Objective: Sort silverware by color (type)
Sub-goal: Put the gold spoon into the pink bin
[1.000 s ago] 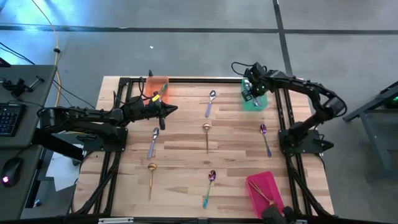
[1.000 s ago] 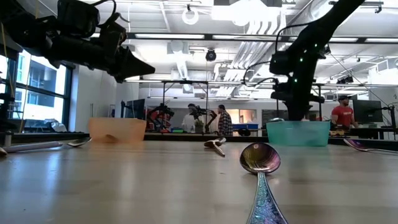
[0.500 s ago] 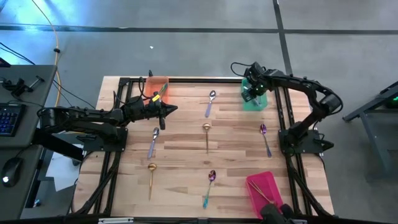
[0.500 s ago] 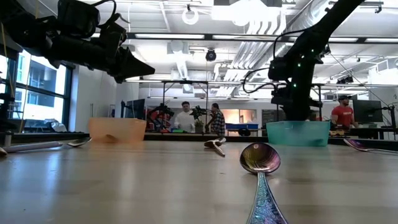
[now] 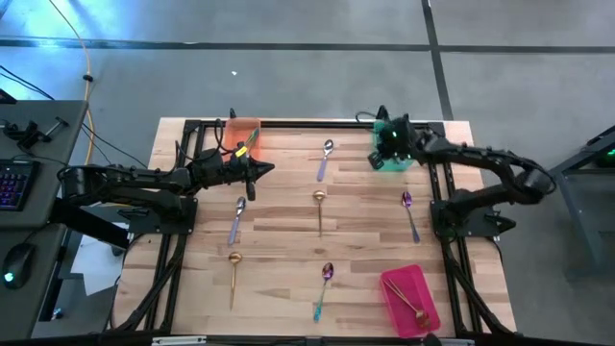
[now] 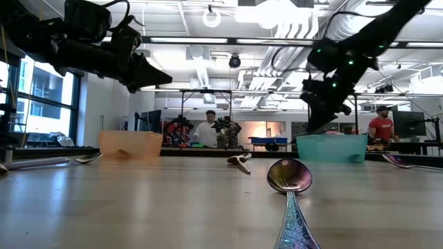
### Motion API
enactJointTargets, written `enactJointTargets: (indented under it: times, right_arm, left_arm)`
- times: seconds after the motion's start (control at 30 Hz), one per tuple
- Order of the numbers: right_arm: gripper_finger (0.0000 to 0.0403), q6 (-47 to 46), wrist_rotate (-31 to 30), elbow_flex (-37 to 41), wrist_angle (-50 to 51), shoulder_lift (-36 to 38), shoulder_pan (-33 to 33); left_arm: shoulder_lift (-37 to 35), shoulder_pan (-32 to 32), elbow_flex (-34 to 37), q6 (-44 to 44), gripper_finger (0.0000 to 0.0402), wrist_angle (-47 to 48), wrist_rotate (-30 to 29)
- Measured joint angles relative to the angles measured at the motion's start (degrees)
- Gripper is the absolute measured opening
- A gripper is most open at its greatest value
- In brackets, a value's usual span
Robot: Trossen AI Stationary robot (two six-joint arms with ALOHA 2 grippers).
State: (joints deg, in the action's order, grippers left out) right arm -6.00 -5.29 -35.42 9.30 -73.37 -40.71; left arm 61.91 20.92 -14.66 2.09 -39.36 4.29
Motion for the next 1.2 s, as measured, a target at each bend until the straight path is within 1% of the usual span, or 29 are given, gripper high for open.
enactJointTargets:
  times: [0.1,0.27,0.4,0.57,0.63,0.7,0.8,0.87,0.93,1.0,1.1,1.2]
  right_arm:
    - [0.0018,-2.1,-0.1,5.5,-7.7,4.4,4.0]
    - [0.0002,-4.0,-0.5,13.1,-22.8,9.3,11.3]
    - [0.0004,-4.0,-0.5,19.4,-35.1,9.6,15.2]
    - [0.0001,-4.2,-0.5,27.6,-50.7,9.4,17.9]
    - [0.0001,-4.6,-0.5,29.9,-55.2,9.4,18.5]
    - [0.0002,-5.8,-0.5,31.4,-56.8,9.4,19.1]
    - [0.0002,-7.0,0.2,31.7,-55.9,9.4,20.0]
    - [0.0002,-7.0,2.0,31.7,-55.2,9.4,20.6]
    - [0.0002,-7.0,4.5,31.7,-55.3,9.4,21.1]
    - [0.0002,-7.0,5.9,31.7,-55.3,9.4,21.6]
    - [0.0002,-6.8,5.1,31.7,-55.1,9.4,22.7]
    - [0.0002,-5.5,4.7,31.7,-55.0,9.4,23.3]
  left_arm:
    - [0.0,0.0,0.0,0.2,0.0003,0.6,0.0]
    - [0.0,-0.1,0.0,-0.9,0.0003,1.8,0.1]
    - [0.0,-0.2,0.0,-1.6,0.0003,3.0,0.2]
    - [0.0,-2.0,0.0,0.2,0.0003,3.1,1.2]
    - [0.0,-3.0,0.0,0.4,0.0003,3.1,1.2]
    - [0.1,-4.0,0.0,0.7,0.0003,2.8,1.2]
    - [0.1,-5.3,0.0,-0.1,0.0003,1.1,1.2]
    - [0.1,-5.9,0.0,-0.4,0.0003,-0.3,1.2]
    - [0.1,-6.1,-0.1,1.9,0.0003,-1.9,1.2]
    - [0.1,-6.1,-0.6,4.0,0.0003,-0.8,0.9]
    - [0.9,-6.6,-2.2,6.0,0.0003,1.8,-1.5]
    - [3.5,-8.4,-4.7,5.7,0.0003,5.2,-3.7]
